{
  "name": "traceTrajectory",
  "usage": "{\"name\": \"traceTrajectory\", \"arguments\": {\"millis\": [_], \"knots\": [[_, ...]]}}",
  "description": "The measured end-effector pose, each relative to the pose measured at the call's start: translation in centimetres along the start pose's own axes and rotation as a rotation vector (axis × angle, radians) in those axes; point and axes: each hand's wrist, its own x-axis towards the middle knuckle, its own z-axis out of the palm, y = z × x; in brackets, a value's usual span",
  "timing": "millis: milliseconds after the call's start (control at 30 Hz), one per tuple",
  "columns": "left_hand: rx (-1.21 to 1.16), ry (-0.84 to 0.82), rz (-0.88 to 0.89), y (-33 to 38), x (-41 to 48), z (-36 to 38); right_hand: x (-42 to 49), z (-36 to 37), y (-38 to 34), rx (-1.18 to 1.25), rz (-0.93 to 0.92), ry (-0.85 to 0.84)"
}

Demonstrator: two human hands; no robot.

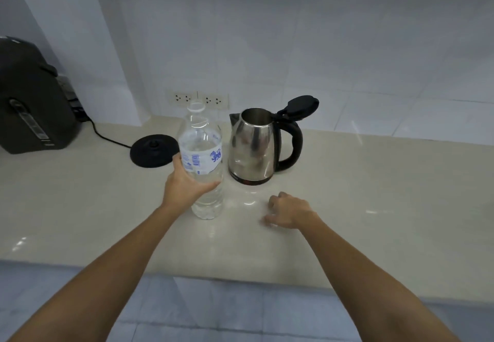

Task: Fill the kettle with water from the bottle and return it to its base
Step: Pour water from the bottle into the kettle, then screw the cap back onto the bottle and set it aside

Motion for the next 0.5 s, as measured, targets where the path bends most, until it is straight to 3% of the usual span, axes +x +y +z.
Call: {"name": "traceTrajectory", "arguments": {"millis": [267, 367, 500], "knots": [[-0.044, -0.070, -0.052, -1.4, 0.0, 0.4, 1.7, 1.1, 0.0, 0.119, -0.023, -0.035], [-0.050, -0.101, -0.072, -1.7, 0.3, 0.5, 1.7, -3.2, -1.6, 0.224, -0.137, 0.001], [-0.038, -0.107, -0.089, -1.8, 0.5, 0.5, 0.7, -12.7, -6.2, 0.420, -0.329, 0.213]]}}
